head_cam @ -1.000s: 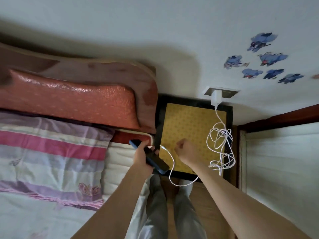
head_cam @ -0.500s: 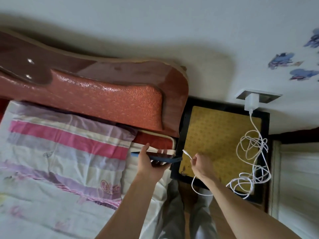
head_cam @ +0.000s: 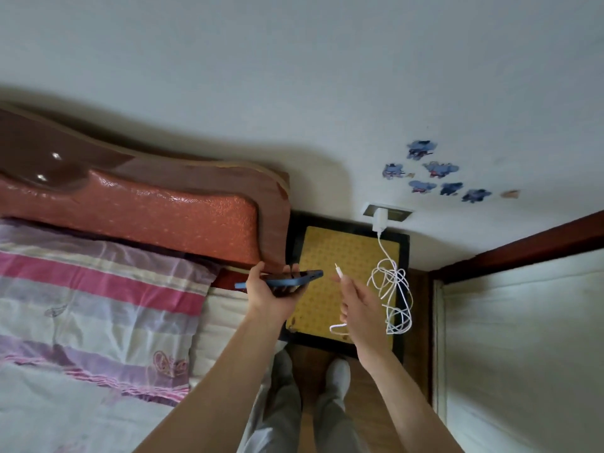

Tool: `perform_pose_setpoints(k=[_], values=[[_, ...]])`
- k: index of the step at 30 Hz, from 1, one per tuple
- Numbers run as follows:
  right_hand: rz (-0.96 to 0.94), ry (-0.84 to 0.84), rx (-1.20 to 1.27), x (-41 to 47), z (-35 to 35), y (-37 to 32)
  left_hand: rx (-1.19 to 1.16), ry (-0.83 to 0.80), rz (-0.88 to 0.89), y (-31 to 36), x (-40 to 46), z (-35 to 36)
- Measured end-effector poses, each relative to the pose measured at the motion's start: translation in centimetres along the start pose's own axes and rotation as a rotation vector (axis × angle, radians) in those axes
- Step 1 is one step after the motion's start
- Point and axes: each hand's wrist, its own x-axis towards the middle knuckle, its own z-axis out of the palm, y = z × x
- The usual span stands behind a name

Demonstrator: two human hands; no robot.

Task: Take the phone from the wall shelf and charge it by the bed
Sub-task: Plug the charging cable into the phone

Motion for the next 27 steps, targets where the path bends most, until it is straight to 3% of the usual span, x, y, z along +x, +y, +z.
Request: perform_pose_setpoints(k=[8, 18, 22, 27], values=[[-0.115, 0.026, -0.038, -5.2, -1.6, -5.3, -0.080, -0.176, -0.027, -3.2, -6.3, 4.0], [-0.161, -0.020, -0.010, -7.4, -3.5, -6.7, -0.040, -0.300, -0.022, -6.3, -8.8, 4.6], [-0.130, -0.014, 0.002, -7.8, -3.9, -6.4, -0.013, -0.339, 0.004, -7.1, -8.7, 4.3], [0.058, -0.094, 0.023, -7.6, -5.4, -6.4, 0.017, -0.441, 0.113, -6.9, -8.4, 4.3]])
